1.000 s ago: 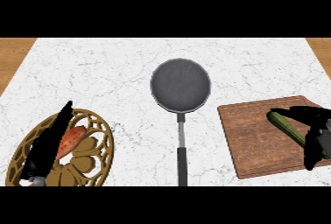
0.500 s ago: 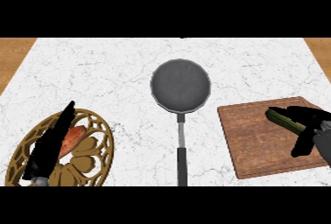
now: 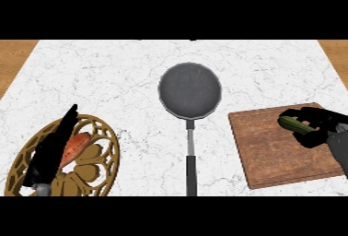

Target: Pick the squash from the cutting board and place it in the pan

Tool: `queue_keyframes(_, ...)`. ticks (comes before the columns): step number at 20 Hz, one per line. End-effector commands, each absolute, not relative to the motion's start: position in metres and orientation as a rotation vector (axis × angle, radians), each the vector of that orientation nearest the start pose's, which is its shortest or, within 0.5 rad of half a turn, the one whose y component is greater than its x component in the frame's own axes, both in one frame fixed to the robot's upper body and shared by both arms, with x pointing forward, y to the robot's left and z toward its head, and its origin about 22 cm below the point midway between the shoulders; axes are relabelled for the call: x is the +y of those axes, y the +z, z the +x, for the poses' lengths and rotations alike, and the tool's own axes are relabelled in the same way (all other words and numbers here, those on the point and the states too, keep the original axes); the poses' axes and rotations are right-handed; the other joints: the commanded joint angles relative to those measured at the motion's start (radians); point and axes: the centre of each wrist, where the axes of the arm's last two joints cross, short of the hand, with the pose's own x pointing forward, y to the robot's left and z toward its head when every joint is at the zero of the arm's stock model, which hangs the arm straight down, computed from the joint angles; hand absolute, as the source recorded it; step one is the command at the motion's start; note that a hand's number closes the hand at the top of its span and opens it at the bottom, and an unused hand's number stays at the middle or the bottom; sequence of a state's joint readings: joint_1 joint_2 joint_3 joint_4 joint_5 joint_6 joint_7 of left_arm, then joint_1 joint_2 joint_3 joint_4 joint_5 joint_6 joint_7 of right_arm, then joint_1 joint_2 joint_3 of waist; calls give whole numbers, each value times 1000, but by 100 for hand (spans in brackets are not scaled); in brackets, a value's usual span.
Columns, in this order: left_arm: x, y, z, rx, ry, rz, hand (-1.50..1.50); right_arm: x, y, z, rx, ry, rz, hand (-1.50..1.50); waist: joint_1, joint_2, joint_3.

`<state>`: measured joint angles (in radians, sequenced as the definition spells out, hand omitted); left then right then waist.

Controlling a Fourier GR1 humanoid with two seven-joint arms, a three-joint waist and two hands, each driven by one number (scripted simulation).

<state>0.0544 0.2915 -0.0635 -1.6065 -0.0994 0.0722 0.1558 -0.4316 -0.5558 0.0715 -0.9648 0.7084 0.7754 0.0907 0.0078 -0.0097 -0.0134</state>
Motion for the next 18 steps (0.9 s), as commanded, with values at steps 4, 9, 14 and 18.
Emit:
queue_keyframes(4,281,22,221,-1403,-275,341,0,-359,22,346,-652,1194,-614,150,10,13,15)
queue_keyframes(9,290,5,219,-1381,-279,327,0,-336,36,363,-797,1175,-743,150,2,11,14)
queue_keyframes(14,283,3,218,-1376,-245,340,0,-363,82,359,-1147,1093,-971,150,-16,6,14)
queue_keyframes(18,270,9,226,-1392,-267,334,0,-323,141,386,-1507,996,-1091,150,-2,8,14)
